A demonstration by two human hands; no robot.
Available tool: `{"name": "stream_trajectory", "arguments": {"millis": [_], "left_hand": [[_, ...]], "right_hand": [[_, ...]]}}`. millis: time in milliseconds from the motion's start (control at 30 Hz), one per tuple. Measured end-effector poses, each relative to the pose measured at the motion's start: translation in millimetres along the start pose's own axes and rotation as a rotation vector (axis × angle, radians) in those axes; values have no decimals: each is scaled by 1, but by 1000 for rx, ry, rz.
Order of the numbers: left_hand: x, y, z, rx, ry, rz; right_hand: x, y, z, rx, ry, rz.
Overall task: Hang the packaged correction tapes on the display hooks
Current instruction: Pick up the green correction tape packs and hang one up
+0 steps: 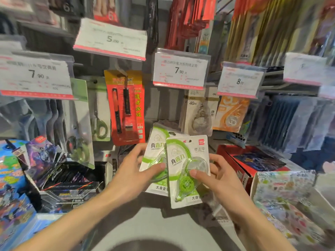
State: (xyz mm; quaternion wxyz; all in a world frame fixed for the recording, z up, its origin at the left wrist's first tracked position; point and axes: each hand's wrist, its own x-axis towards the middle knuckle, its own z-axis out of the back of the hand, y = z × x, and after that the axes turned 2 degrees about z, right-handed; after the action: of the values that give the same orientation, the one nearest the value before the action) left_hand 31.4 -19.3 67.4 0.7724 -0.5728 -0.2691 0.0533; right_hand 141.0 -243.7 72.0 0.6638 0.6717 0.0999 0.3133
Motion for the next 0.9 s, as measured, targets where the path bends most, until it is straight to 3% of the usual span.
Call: {"name": "stream_trajectory", "arguments": {"millis": [433, 900], "left_hand": [[-14, -73, -42, 132, -267, -104], [-47, -114, -25, 217, -418, -214]], "right_hand": [[16, 40, 79, -120, 77, 245], [25, 46, 90, -114, 38, 310]]}}
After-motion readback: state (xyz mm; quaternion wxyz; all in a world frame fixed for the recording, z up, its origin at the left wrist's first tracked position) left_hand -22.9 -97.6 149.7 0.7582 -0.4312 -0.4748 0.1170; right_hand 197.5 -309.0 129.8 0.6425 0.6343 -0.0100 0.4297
